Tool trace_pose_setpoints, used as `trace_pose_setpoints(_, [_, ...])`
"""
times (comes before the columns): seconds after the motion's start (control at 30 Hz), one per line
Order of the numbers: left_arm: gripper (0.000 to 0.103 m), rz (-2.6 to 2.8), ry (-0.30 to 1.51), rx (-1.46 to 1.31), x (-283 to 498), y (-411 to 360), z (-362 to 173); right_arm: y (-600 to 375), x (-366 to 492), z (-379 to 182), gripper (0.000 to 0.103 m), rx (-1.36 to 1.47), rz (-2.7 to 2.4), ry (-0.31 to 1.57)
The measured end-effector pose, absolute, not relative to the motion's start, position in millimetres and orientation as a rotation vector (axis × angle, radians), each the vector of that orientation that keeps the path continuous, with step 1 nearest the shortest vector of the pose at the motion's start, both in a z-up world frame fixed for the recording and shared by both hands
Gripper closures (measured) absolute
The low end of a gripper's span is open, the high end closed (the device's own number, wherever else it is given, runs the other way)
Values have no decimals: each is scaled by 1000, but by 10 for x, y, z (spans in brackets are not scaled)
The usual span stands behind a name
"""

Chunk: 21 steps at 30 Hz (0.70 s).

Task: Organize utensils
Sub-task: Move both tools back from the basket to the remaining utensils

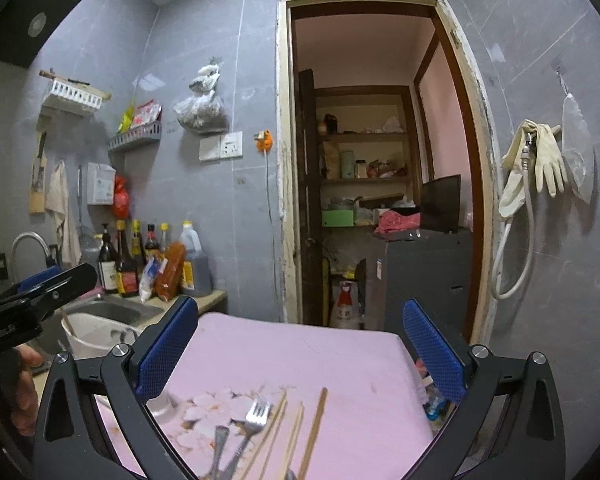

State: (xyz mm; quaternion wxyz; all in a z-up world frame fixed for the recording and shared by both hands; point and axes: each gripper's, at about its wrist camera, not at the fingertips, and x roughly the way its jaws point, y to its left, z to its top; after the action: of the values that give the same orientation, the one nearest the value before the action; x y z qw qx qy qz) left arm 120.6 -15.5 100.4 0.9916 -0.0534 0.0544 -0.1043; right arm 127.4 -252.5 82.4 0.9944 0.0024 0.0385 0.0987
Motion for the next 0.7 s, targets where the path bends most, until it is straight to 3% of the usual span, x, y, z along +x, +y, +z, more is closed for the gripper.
trace_pose_setpoints(0.43, [6, -318, 305, -31, 1218, -575, 506, -2813, 1430, 438, 0, -14, 175, 260])
trace_pose_setpoints(0.7, [7, -340, 492, -30, 1431, -699, 164, -2961, 1678, 152, 17, 21, 202, 441])
